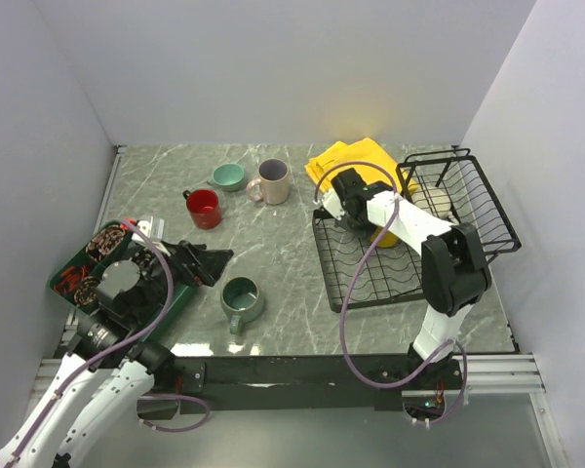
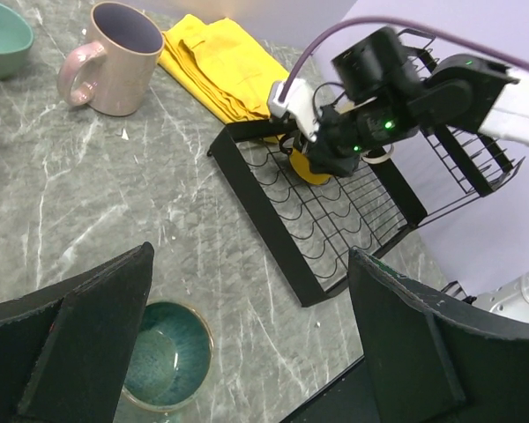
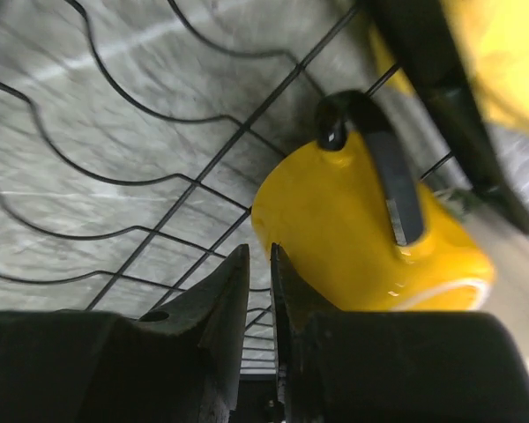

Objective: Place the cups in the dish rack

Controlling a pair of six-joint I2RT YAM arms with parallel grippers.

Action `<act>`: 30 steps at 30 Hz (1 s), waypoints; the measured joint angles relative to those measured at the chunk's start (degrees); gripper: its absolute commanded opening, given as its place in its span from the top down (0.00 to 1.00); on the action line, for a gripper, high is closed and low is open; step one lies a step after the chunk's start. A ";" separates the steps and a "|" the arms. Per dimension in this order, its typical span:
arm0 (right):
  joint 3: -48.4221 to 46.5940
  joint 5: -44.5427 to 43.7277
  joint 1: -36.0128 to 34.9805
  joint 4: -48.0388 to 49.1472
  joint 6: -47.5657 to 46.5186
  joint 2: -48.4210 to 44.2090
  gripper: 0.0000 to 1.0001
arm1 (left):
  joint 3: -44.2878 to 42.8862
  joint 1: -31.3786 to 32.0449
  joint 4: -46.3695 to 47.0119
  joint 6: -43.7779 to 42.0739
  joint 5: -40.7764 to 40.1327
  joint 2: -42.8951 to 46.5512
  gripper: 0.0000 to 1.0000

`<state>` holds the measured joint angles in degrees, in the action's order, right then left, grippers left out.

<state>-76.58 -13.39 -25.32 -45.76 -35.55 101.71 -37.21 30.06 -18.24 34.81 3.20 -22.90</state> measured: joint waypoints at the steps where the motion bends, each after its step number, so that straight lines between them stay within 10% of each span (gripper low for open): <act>1: 0.76 -0.70 0.09 0.35 0.20 0.35 0.77 | 0.00 0.00 -0.17 0.15 0.00 0.24 0.04; 20: 2.14 -7.15 5.33 5.09 1.64 5.70 0.69 | 0.31 0.00 -0.57 1.64 -0.02 1.68 0.04; 30: -0.33 6.10 3.45 -0.50 1.14 -1.03 0.60 | -0.20 0.00 -4.92 5.64 0.28 -2.99 0.04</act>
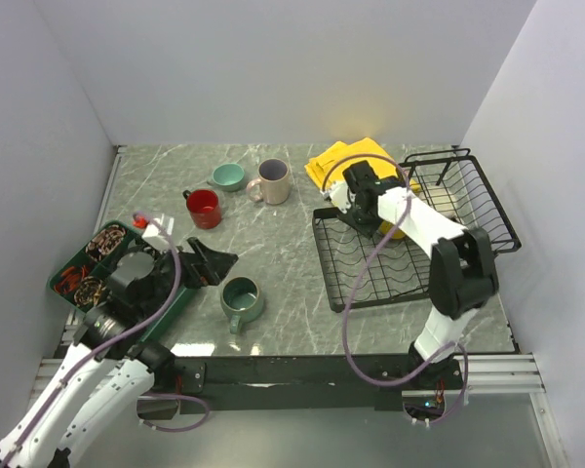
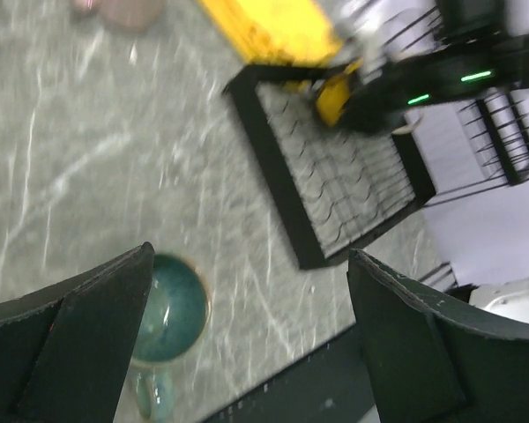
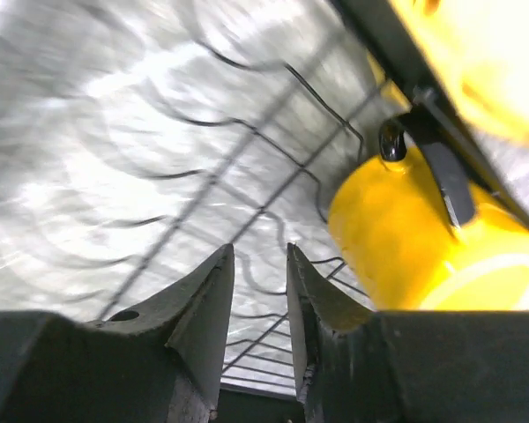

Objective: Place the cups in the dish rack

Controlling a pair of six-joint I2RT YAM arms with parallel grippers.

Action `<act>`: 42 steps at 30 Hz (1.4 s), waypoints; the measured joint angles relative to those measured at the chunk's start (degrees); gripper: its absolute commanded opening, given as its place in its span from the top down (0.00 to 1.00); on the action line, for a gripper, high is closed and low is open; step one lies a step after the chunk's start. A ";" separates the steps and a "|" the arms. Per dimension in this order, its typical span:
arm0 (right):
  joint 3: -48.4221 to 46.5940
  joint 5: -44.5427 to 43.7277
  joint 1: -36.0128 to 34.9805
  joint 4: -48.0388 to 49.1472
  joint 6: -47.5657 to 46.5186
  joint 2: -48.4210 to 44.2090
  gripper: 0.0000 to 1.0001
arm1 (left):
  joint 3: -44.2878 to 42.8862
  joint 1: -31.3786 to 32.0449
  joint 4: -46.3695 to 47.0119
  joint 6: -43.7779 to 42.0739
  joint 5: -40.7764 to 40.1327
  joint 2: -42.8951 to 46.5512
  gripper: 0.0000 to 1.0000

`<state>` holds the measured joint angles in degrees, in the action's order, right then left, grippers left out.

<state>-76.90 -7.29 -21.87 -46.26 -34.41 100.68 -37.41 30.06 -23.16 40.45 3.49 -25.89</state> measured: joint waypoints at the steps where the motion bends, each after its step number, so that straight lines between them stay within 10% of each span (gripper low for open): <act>1: -0.31 2.34 -0.57 -0.55 -0.07 -2.12 0.59 | -0.50 0.00 -1.38 0.76 0.37 -1.64 0.04; 12: 3.82 28.63 -2.10 4.11 1.64 -27.41 0.21 | -5.05 0.00 -20.46 7.43 4.04 -14.27 0.02; 42: 27.17 63.87 6.86 21.59 8.24 -46.69 0.00 | -7.63 6.01 -20.24 8.37 -6.91 -45.88 0.42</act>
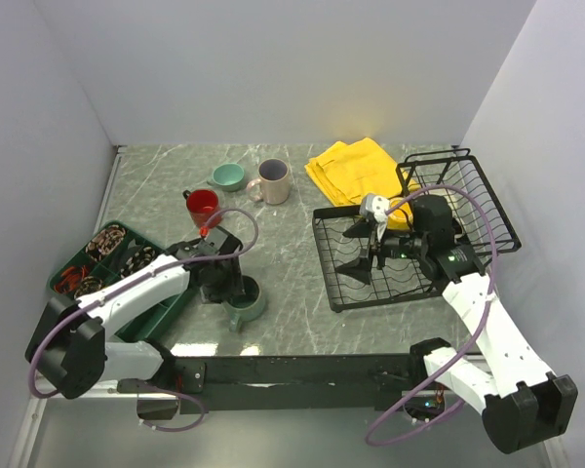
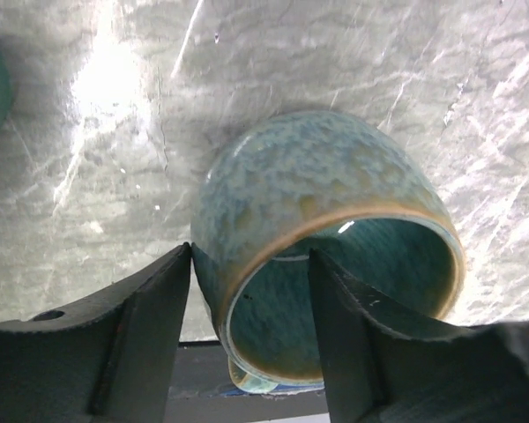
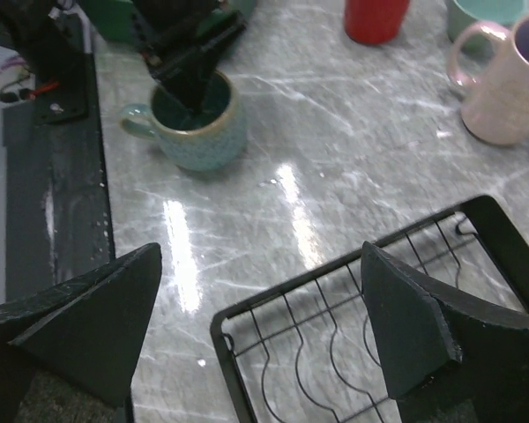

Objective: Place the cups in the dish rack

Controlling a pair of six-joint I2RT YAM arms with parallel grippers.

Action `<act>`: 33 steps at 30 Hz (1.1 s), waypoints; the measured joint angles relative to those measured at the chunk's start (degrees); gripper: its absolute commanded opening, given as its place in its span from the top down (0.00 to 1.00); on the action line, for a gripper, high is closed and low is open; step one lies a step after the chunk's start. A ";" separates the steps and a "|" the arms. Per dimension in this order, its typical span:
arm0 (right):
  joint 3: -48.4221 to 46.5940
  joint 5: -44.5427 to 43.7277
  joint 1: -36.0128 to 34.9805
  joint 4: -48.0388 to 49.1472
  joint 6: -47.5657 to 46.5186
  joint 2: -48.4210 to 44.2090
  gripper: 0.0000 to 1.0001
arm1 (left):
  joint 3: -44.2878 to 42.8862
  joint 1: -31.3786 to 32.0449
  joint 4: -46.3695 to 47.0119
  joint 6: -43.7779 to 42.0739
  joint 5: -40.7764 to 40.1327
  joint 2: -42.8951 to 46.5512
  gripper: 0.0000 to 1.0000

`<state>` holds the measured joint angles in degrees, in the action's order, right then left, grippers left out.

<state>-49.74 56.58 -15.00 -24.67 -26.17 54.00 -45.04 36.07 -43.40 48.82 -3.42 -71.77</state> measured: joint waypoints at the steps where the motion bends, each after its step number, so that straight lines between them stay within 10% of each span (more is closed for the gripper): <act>1: 0.31 0.63 0.04 0.33 0.04 -0.24 0.00 | -0.20 0.11 0.07 -0.07 -0.20 -0.42 0.42; 11: 1.77 10.82 0.15 1.25 3.13 2.58 0.00 | -0.22 0.31 1.16 -1.84 -0.24 -3.23 0.40; 20: 1.60 13.03 0.15 0.90 3.28 4.13 0.00 | -1.81 0.48 0.79 -4.85 -0.07 -6.43 0.90; 33: -4.87 13.29 -3.04 -7.17 2.51 7.56 0.00 | -0.90 -0.50 14.75 0.61 11.13 2.16 0.99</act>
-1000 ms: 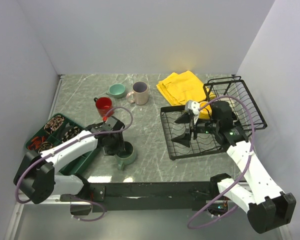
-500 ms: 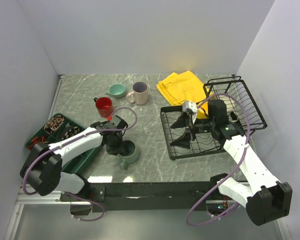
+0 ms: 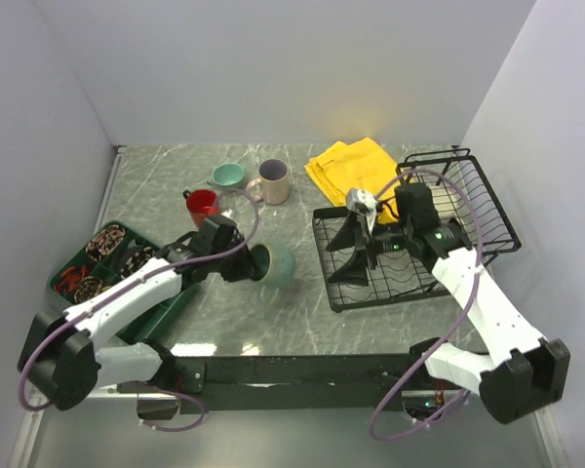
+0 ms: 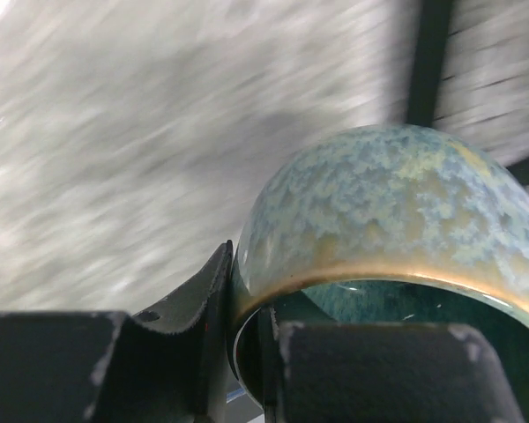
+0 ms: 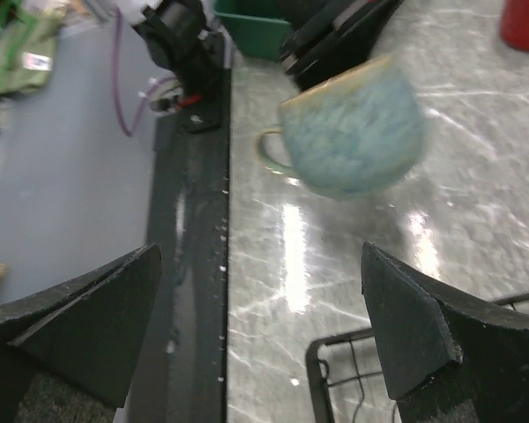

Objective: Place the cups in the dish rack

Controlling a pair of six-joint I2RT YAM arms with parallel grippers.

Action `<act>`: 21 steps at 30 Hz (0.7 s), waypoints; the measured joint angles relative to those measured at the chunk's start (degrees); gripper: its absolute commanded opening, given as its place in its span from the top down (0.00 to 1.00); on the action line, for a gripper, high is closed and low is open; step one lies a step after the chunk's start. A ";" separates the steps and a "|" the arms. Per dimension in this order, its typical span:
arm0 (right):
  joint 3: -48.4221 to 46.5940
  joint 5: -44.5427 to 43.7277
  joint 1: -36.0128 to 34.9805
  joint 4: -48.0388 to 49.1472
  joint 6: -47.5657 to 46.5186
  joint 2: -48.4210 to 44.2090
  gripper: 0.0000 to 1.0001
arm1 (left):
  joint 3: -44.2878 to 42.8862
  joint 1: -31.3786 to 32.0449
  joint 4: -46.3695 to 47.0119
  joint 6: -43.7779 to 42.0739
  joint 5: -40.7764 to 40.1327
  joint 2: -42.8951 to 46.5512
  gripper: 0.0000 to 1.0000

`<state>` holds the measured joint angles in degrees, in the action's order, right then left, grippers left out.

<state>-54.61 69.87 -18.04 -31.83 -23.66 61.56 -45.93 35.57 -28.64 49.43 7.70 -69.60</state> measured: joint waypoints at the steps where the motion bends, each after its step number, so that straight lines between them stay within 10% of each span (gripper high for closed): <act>1: -1.88 0.37 -0.33 -1.40 0.07 1.51 0.00 | 0.00 -0.22 2.91 1.38 0.57 1.25 0.99; 21: -4.87 -13.57 -5.84 28.87 56.68 5.11 0.00 | -2.75 -0.13 53.02 31.01 -1.46 -2.82 0.99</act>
<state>-59.48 56.29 -23.88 -2.96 33.01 66.67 -48.69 35.44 24.38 80.44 6.24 -72.42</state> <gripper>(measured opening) 0.998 0.177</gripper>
